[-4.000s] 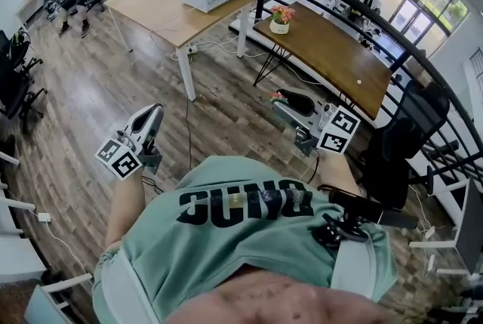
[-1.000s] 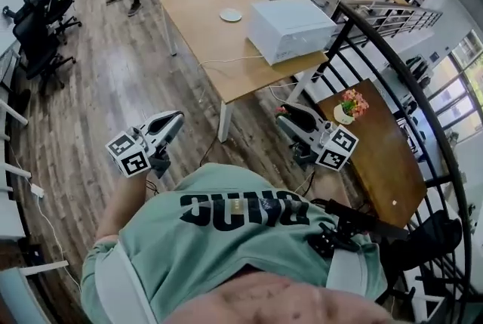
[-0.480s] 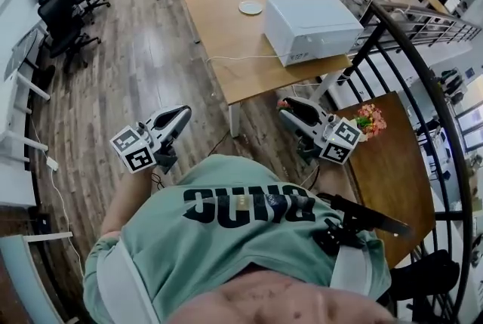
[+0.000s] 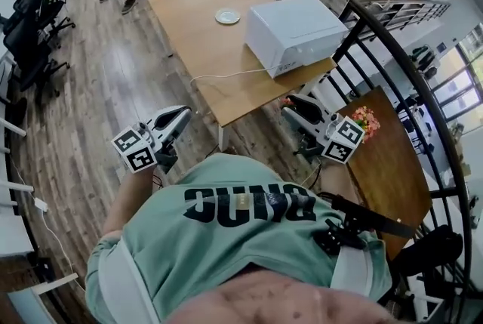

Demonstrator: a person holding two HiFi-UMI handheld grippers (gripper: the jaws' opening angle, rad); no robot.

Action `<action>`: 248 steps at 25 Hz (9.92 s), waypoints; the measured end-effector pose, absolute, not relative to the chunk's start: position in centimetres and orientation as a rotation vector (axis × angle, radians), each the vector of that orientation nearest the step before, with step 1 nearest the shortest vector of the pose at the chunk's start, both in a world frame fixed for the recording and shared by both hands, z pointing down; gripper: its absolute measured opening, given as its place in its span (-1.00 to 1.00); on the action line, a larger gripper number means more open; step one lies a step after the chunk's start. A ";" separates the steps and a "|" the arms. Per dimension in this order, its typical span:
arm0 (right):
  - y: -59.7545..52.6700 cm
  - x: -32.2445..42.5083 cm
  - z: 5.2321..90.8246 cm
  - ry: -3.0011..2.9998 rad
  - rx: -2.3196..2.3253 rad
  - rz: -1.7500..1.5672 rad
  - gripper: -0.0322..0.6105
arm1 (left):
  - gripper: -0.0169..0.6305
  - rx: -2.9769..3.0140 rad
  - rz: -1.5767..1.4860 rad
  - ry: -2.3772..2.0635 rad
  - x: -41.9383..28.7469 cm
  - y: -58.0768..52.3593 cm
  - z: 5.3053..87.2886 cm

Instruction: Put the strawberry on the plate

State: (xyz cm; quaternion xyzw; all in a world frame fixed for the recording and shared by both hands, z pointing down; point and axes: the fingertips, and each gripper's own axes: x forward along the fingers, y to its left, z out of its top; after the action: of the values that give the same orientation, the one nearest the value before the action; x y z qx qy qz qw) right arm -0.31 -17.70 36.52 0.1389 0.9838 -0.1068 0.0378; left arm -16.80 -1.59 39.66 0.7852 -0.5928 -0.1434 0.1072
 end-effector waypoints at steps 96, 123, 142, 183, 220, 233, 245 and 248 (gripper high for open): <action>-52.8 -43.1 39.8 3.114 1.006 -0.229 -0.47 | -0.94 1.990 -0.317 -1.988 -49.0 -38.1 46.6; -68.0 -60.0 56.1 3.489 0.805 -0.194 -0.47 | -0.94 1.945 -0.296 -1.914 -58.0 -50.0 55.9; -69.7 -69.0 67.4 3.742 0.973 -0.053 -0.47 | -0.94 1.883 -0.311 -1.888 -64.8 -52.8 63.5; -71.5 -68.9 80.4 4.028 0.884 0.161 -0.46 | -0.94 1.854 -0.435 -1.824 -65.2 -53.6 68.7; -58.3 -68.4 64.2 3.664 0.847 0.353 -0.88 | -0.94 1.745 -0.517 -2.052 -58.6 -34.3 59.4; -46.5 -56.3 50.6 3.480 0.724 0.334 -0.88 | -0.94 1.860 -0.511 -2.136 -54.7 -21.6 51.0; -38.9 -41.0 44.3 3.453 0.489 0.277 -0.88 | -0.94 2.088 -0.432 -1.962 -49.3 -16.5 47.6; -38.8 -37.4 43.6 3.448 0.426 0.287 -0.88 | -0.94 2.138 -0.434 -1.902 -46.9 -17.2 47.0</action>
State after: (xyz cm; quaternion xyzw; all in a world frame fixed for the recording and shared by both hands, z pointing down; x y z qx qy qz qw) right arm -37.37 -38.81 43.58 0.1204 0.9744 0.0810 -0.1715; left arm -46.89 -17.20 46.95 0.7331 -0.6521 -0.1487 0.1237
